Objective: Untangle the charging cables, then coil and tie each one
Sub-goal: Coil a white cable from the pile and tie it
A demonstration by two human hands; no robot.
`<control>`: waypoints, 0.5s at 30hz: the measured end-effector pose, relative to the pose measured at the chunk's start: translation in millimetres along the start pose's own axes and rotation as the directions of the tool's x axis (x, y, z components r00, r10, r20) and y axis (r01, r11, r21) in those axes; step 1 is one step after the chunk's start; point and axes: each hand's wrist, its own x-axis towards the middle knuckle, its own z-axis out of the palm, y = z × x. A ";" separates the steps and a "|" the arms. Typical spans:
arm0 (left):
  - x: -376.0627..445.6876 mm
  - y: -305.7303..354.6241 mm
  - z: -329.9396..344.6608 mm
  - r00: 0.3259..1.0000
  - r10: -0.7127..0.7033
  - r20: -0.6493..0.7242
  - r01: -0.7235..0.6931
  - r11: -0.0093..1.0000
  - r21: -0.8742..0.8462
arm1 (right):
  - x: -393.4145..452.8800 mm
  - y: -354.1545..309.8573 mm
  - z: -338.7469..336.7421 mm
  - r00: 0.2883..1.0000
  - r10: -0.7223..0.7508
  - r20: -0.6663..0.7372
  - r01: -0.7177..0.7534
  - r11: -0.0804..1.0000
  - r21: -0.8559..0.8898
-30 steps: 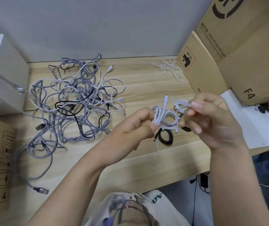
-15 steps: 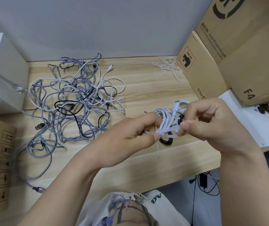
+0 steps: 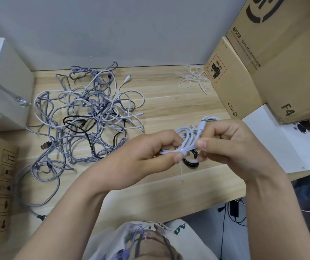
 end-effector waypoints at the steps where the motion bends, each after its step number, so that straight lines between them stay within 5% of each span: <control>1: -0.8 0.2 -1.3 0.999 0.001 0.036 -0.001 1.000 -0.014 | -0.7 0.4 -0.2 1.000 0.008 0.009 -0.008 1.000 0.008; 8: 2.2 -0.5 -1.7 1.000 0.010 0.020 -0.013 0.986 0.167 | -4.6 -2.1 3.7 0.998 -0.015 0.059 0.018 0.998 -0.056; 12: 3.3 -5.7 -0.8 0.999 -0.036 -0.029 0.040 0.984 0.171 | -4.3 0.3 9.2 0.996 -0.056 -0.066 0.038 0.968 -0.247; 15: 5.6 -13.1 -3.4 0.996 -0.066 -0.058 0.079 0.963 0.259 | -1.8 5.9 14.4 0.944 -0.288 -0.163 0.160 0.830 -0.535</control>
